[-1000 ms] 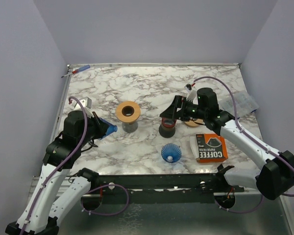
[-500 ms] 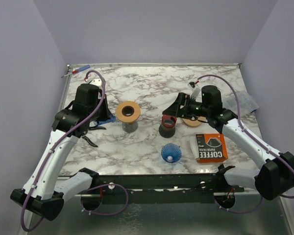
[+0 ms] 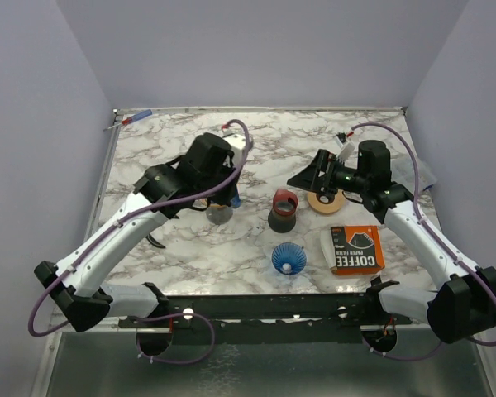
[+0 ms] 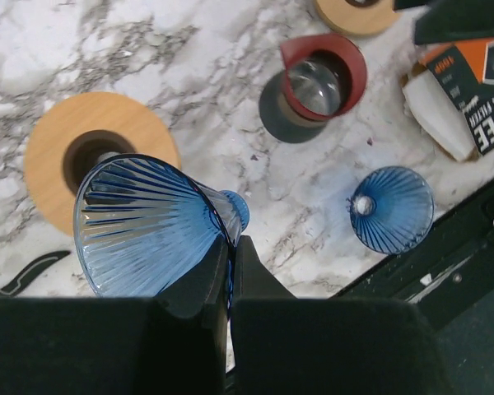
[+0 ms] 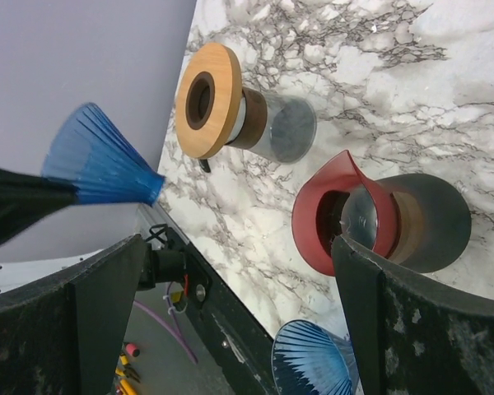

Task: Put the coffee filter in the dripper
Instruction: Pick up the coffee dripper from the center of the board.

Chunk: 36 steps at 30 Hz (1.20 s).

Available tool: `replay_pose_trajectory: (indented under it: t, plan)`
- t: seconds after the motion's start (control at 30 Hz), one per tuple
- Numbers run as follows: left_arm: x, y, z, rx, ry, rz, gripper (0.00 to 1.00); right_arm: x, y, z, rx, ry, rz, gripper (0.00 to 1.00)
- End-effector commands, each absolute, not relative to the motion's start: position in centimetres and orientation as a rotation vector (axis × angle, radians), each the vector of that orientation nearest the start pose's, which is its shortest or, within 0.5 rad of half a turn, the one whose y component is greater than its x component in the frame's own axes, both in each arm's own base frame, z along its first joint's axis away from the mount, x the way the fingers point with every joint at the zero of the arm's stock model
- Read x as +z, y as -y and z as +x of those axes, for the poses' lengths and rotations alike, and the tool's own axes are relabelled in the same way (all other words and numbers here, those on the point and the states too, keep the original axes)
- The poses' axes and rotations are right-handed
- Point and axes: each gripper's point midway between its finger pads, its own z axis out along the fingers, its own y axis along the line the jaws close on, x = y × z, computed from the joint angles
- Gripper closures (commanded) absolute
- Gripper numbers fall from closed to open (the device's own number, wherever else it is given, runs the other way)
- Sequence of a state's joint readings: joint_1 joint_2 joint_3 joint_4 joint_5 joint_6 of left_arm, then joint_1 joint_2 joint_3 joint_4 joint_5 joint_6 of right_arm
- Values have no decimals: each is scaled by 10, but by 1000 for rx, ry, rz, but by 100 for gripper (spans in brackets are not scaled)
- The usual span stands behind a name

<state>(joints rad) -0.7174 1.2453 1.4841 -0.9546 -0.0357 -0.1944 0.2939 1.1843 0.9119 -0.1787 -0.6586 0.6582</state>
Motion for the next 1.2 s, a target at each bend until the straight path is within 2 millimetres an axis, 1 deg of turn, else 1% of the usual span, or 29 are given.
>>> replay_pose_trajectory:
  t: [0.0, 0.13, 0.17, 0.23, 0.33, 0.43, 0.57, 0.63, 0.7, 0.8, 0.9, 0.97, 1.03, 1.17]
  plan:
    - [284, 246, 227, -325, -2151, 809, 100, 252, -222, 275, 1295, -2135, -104, 0]
    - [263, 276, 204, -244, -2103, 1033, 100, 250, -225, 273, 1323, -2149, -127, 0]
    - [259, 283, 198, -230, -2086, 1082, 100, 249, -226, 272, 1332, -2151, -140, 0]
    - [255, 291, 193, -211, -2044, 1156, 100, 250, -228, 270, 1355, -2155, -166, 0]
    - [257, 297, 188, -207, -1958, 1229, 100, 249, -231, 268, 1386, -2163, -206, 1]
    - [257, 303, 176, -251, -1876, 1314, 100, 250, -236, 263, 1444, -2168, -277, 2]
    - [242, 304, 160, -293, -1832, 1456, 100, 254, -239, 259, 1473, -2189, -368, 8]
    - [234, 304, 156, -300, -1816, 1513, 100, 258, -241, 256, 1468, -2188, -418, 9]
    - [231, 304, 153, -306, -1801, 1546, 100, 260, -248, 250, 1468, -2201, -474, 10]
    - [231, 308, 150, -331, -1798, 1558, 100, 248, -260, 246, 1421, -2279, -528, 19]
    - [230, 312, 148, -358, -1808, 1559, 100, 230, -275, 237, 1368, -2363, -604, 25]
    - [229, 313, 146, -371, -1811, 1567, 100, 223, -284, 231, 1360, -2387, -649, 28]
    - [226, 312, 144, -375, -1816, 1577, 100, 216, -291, 227, 1326, -2410, -686, 28]
    - [221, 311, 141, -384, -1829, 1583, 100, 202, -297, 219, 1253, -2466, -763, 34]
